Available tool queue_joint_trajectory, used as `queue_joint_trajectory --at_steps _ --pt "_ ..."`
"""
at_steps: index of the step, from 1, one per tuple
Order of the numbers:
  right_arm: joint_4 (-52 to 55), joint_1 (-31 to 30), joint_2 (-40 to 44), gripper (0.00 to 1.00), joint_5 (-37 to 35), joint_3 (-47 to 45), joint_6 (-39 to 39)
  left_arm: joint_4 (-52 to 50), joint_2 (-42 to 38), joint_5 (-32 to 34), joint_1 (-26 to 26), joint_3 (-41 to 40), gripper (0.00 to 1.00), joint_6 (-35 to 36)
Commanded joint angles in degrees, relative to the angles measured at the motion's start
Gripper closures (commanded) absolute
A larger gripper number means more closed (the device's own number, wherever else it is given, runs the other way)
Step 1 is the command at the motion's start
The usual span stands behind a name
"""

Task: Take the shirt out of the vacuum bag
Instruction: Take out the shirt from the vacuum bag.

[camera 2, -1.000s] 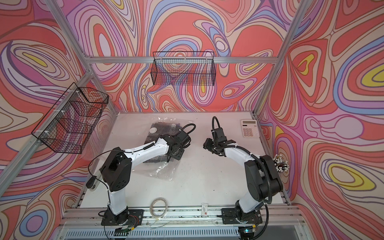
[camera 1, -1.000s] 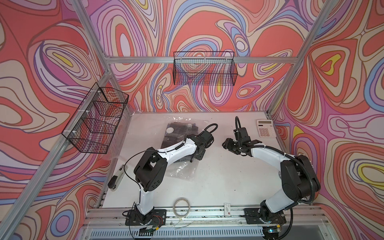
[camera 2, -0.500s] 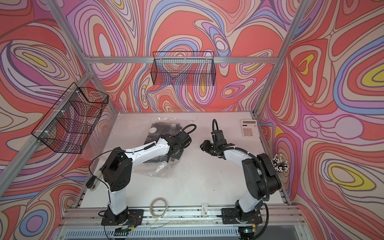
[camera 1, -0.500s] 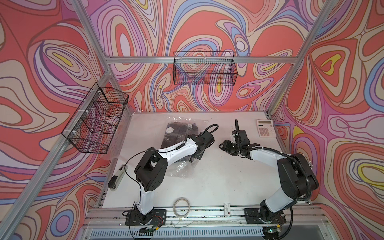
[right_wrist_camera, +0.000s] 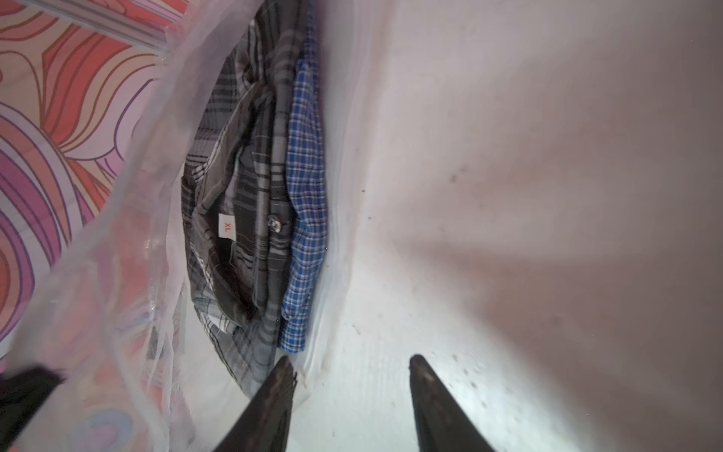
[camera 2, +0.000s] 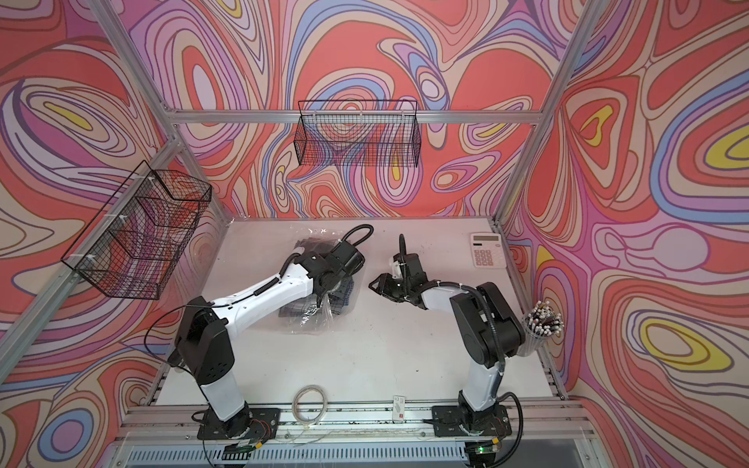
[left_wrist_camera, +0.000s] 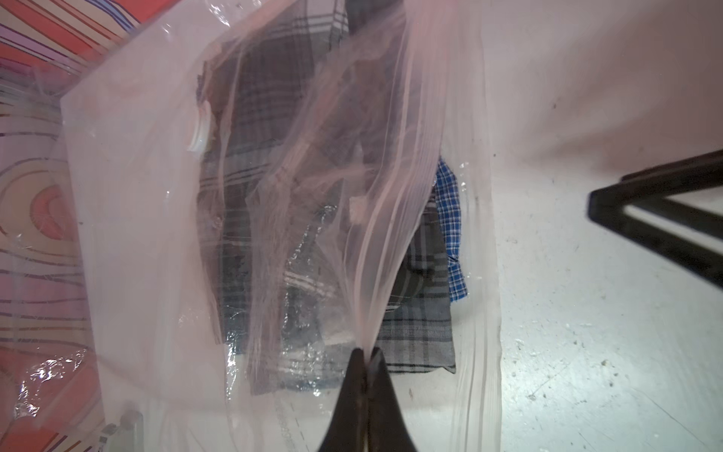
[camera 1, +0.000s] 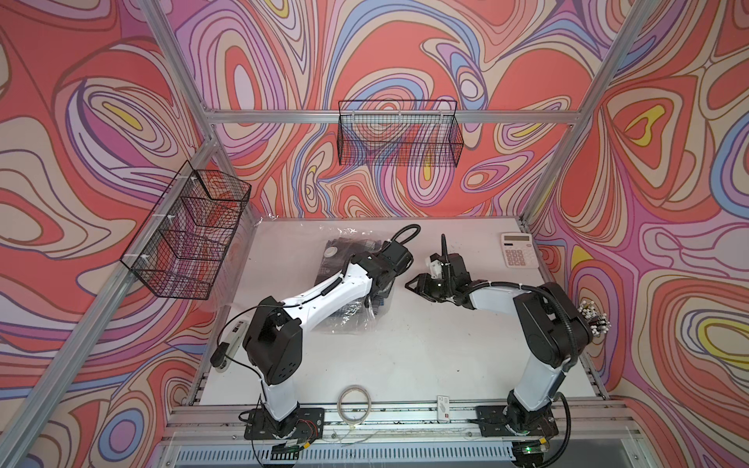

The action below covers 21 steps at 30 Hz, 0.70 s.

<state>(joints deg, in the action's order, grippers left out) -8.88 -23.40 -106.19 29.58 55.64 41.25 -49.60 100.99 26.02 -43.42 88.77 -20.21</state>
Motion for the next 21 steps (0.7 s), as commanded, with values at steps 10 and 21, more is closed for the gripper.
queue_joint_trajectory --at_steps 10,21 --pt "-10.8 -6.05 -14.23 0.49 2.63 13.26 6.09 -1.04 -3.76 1.16 1.29 -1.84 1.0 -2.47" --pt "-12.64 -6.57 -20.24 0.49 2.46 16.55 8.35 0.01 -5.54 -0.36 2.09 -3.49 1.0 -2.75"
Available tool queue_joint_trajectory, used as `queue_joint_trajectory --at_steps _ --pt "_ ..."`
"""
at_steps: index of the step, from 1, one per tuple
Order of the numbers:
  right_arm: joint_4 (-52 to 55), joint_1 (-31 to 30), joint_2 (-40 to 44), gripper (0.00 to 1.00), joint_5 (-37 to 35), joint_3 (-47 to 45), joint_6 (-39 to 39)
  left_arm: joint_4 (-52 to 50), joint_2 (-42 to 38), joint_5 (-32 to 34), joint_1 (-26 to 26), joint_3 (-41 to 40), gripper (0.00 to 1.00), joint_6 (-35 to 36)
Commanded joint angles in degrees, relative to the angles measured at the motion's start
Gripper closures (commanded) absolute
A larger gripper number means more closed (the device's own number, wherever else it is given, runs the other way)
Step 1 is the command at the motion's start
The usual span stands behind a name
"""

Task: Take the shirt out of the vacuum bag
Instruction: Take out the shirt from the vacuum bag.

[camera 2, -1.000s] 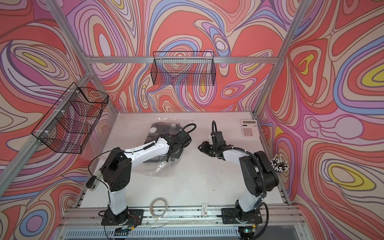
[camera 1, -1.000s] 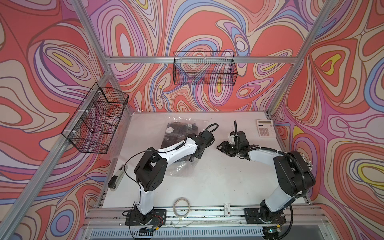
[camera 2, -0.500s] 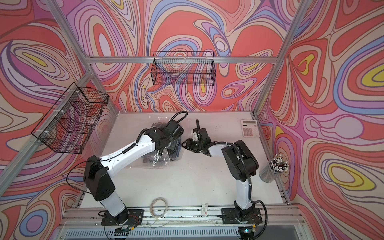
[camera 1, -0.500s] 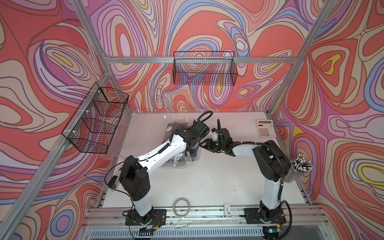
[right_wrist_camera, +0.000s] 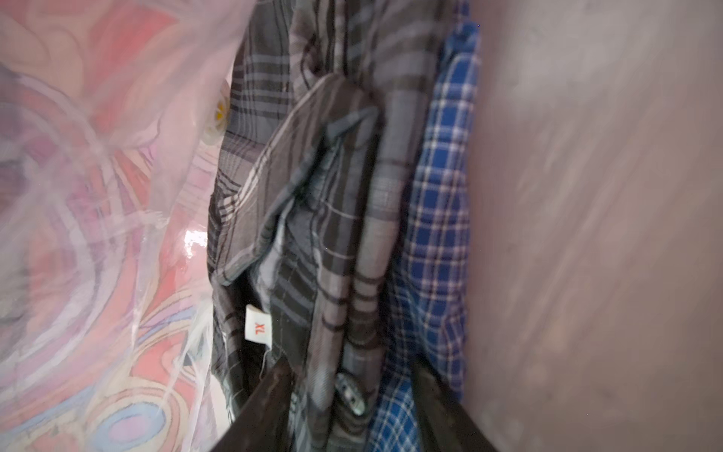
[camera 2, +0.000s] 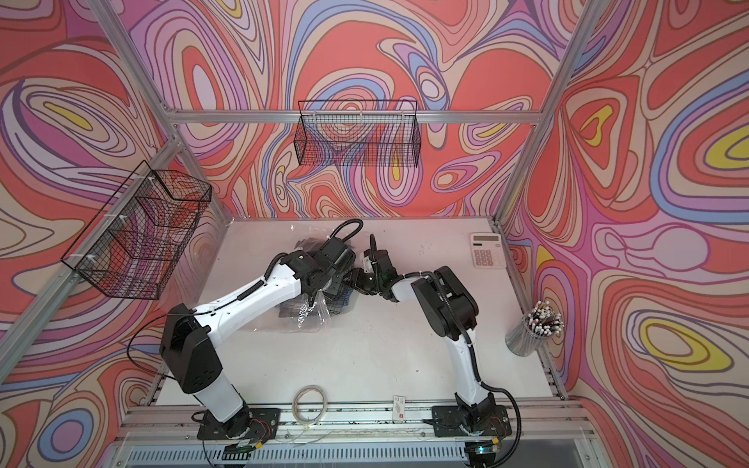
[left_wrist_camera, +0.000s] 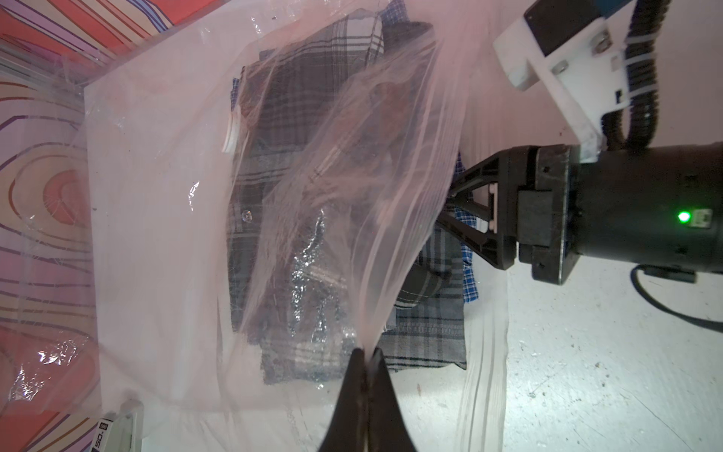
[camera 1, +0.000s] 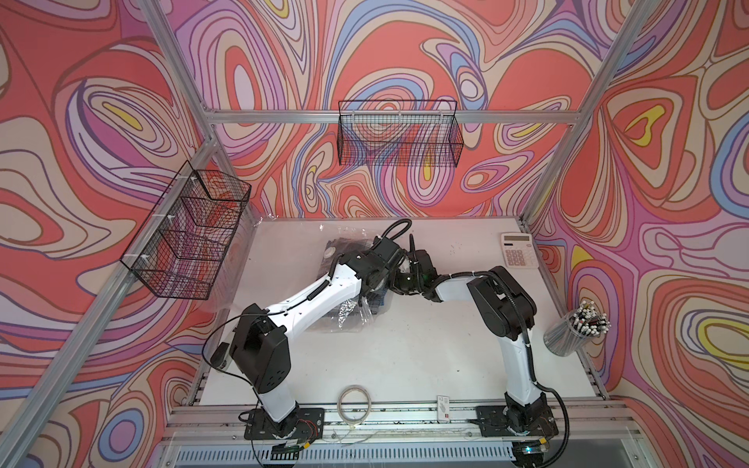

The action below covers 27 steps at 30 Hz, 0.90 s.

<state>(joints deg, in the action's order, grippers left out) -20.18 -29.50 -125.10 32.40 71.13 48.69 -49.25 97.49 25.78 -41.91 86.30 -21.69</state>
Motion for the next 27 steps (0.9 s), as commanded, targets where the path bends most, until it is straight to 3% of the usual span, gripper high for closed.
queue_joint_trajectory --at_steps 1,6,16,19,23,27 --pt "-1.41 -0.52 -1.59 0.49 -0.42 1.36 1.04 -0.23 -2.13 -0.36 0.69 -1.18 1.0 -1.25" --pt "-2.23 -1.39 -2.62 0.57 -0.8 2.98 2.35 0.23 -1.78 -1.28 0.78 -1.47 1.0 -1.48" --pt "-3.15 -2.84 -4.72 0.59 -1.54 5.48 4.9 1.04 -1.6 -2.53 0.85 -1.88 1.0 -1.32" --pt "-2.32 -3.11 -5.2 0.69 -1.85 6.36 5.36 1.33 -1.52 -2.6 0.87 -2.25 1.0 -1.22" --pt "1.39 -3.2 -3.48 0.9 -3.66 6.69 4.21 2.12 -1.52 -2.99 1.0 -3.36 1.0 -1.26" --pt "7.5 -3.18 -0.09 0.94 -6.48 7.17 1.5 2.74 -1.23 -3.61 1.22 -4.12 1.0 -1.3"
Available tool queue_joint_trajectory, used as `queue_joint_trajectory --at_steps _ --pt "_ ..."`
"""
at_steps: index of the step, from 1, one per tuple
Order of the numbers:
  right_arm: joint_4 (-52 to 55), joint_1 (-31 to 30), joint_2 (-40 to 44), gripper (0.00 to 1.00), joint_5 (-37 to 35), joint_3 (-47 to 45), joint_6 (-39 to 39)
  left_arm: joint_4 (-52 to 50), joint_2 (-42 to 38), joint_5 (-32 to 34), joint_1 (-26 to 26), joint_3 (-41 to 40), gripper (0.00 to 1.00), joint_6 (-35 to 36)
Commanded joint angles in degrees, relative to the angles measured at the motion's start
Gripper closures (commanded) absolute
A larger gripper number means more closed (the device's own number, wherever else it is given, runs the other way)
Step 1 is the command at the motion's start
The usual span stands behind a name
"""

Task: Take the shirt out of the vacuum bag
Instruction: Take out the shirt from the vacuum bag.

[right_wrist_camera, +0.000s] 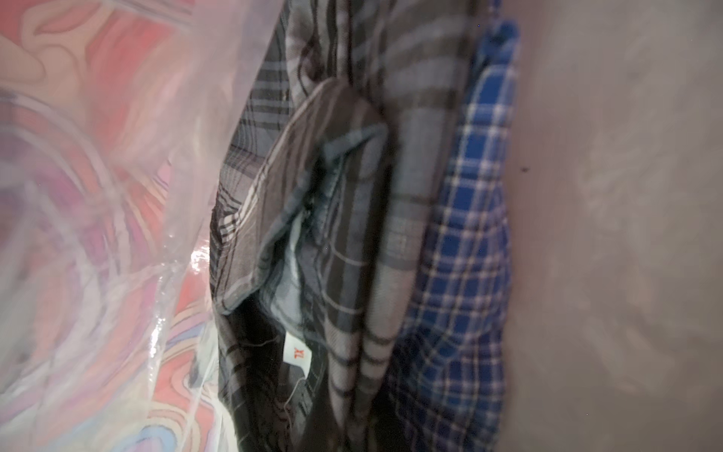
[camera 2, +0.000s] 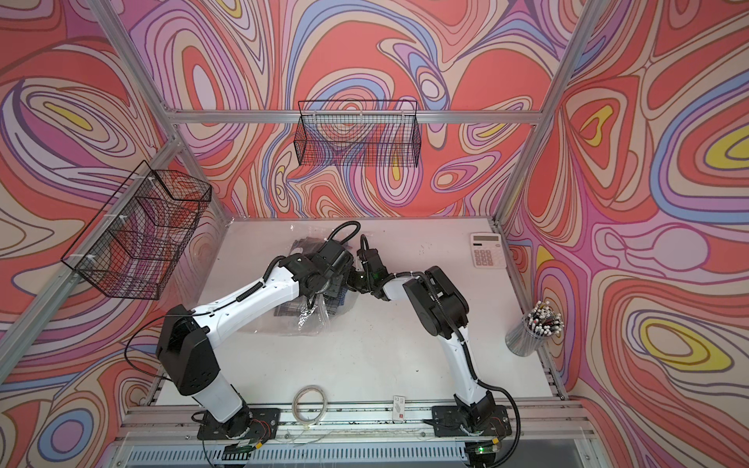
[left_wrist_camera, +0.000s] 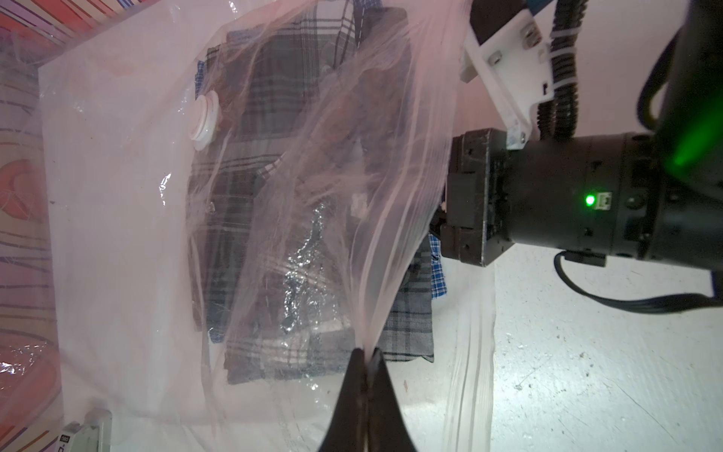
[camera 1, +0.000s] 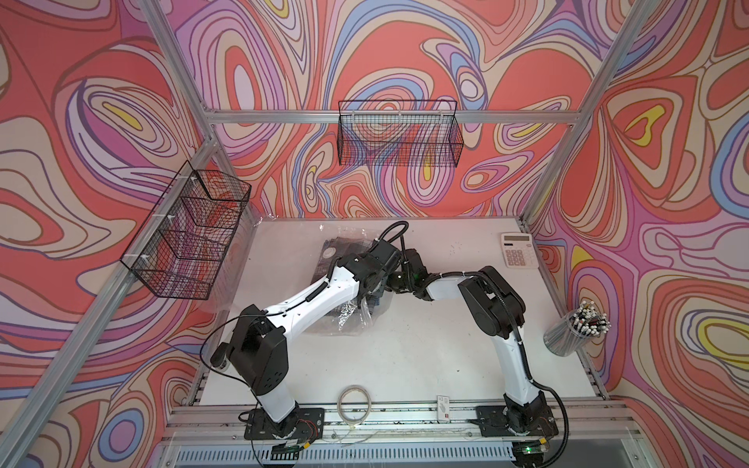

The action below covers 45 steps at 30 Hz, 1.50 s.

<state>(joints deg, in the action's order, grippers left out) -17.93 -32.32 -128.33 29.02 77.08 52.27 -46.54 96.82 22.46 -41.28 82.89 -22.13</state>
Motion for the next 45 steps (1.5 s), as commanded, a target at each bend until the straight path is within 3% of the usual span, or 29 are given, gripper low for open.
queue_joint_trajectory --at_steps 1,11,13,18,23,30,36,45 --pt "6.64 -0.38 3.85 0.94 -3.85 1.34 -2.69 0.06 -0.49 -0.39 0.58 -0.8 1.0 -0.9" --pt "19.9 -0.47 11.06 0.95 -10.58 1.9 -6.77 2.16 -0.66 -1.72 1.73 -3.26 1.0 -1.14" --pt "19.98 -0.47 10.83 0.92 -10.62 1.1 -6.81 2.17 -0.58 -1.87 1.73 -3.18 1.0 -1.13" --pt "17.39 -0.48 8.95 0.71 -9.75 0.0 -5.63 1.95 -1.01 -1.58 1.94 -3.18 1.0 -0.81" --pt "16.89 -0.53 7.93 0.66 -9.85 0.7 -5.33 1.72 -1.78 -1.36 2.17 -3.83 1.0 -0.88" --pt "13.84 -0.56 6.38 0.71 -8.54 0.7 -4.06 2.29 -1.56 -2.17 2.28 -4.11 1.0 -1.25" --pt "10.24 -0.6 5.07 0.99 -7.46 0.32 -1.08 2.3 -1.39 -1.97 2.34 -4.28 1.0 -0.99" --pt "18.79 -0.56 12.81 1.0 -9.66 1.25 -4.57 3.23 -0.84 -2.52 2.82 -5.2 1.0 -1.29"
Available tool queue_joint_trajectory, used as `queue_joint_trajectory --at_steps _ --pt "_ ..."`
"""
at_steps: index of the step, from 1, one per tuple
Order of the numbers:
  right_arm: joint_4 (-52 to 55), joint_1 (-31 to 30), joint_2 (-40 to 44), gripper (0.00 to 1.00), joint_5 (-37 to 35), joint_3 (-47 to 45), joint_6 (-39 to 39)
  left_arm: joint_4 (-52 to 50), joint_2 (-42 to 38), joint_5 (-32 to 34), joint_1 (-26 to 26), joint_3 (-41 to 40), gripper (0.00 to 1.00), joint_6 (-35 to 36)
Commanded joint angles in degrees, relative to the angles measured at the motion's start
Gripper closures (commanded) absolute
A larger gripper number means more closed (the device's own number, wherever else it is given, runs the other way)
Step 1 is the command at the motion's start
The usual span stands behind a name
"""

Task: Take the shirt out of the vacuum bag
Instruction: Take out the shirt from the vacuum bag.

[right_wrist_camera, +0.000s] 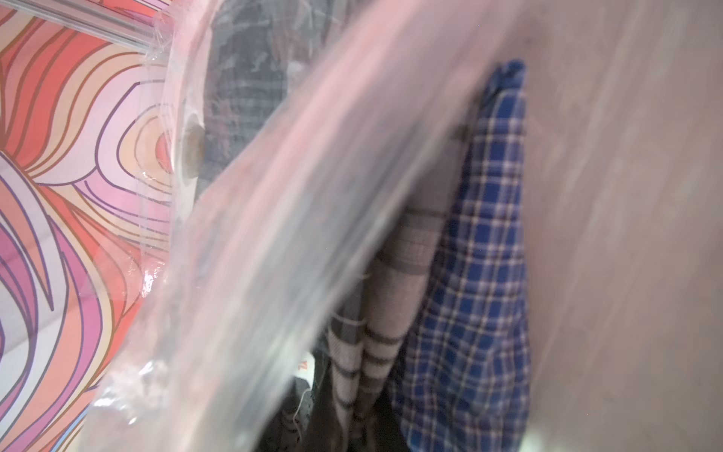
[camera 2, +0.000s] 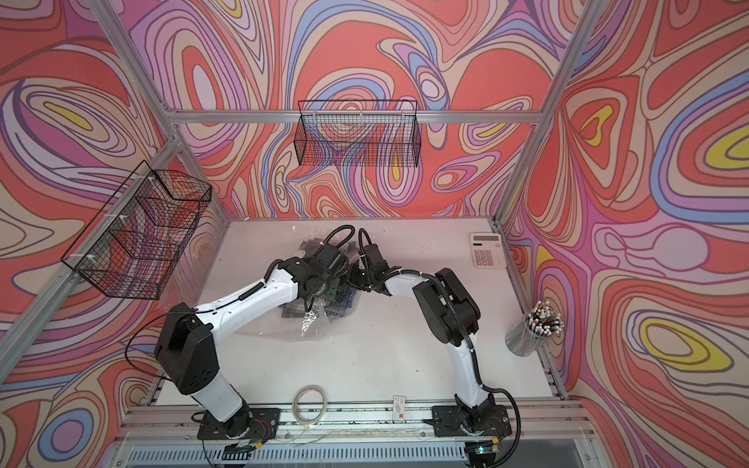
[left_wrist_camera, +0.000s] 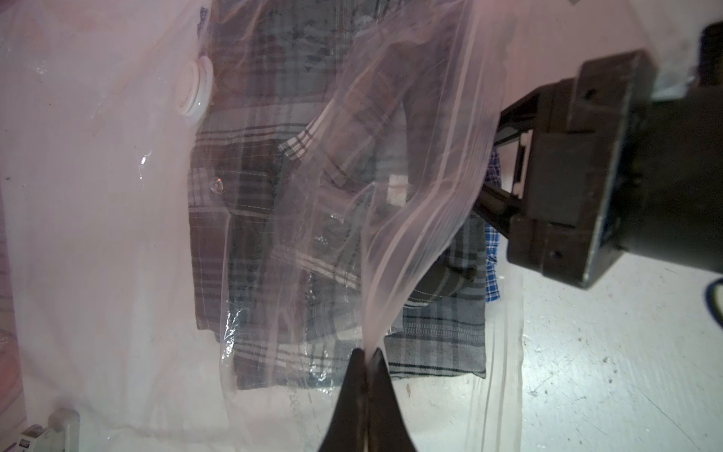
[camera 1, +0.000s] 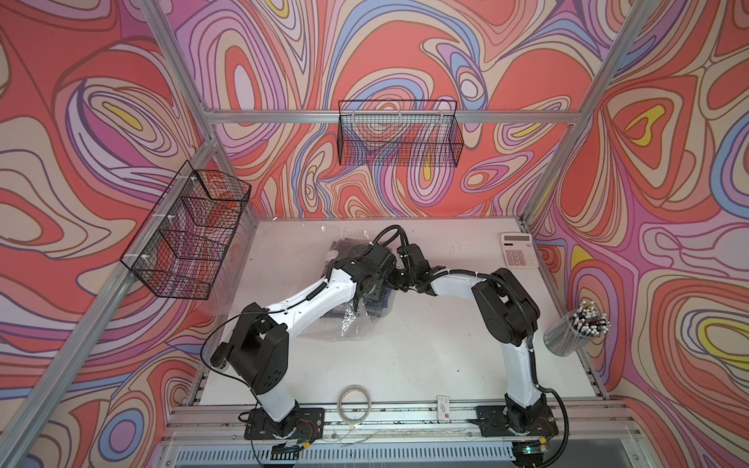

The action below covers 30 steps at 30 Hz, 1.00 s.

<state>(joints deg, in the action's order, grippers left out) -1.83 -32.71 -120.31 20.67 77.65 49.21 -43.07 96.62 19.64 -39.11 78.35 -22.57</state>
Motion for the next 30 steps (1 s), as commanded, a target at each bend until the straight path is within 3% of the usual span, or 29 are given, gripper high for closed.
queue_joint_trajectory --at_steps 1,18,30 --pt "3.65 -0.16 5.58 1.0 -1.5 0.67 -1.78 0.0 -0.49 0.17 0.72 -0.72 1.0 -0.9" --pt "13.23 4.02 18.45 1.0 -1.7 -4.54 -1.33 2.72 0.93 -1.26 2.29 -2.85 1.0 -0.72" --pt "27.64 12.0 27.58 1.0 -2.47 -5.02 -8.61 4.27 1.63 -1.85 3.04 -4.95 1.0 -1.46"
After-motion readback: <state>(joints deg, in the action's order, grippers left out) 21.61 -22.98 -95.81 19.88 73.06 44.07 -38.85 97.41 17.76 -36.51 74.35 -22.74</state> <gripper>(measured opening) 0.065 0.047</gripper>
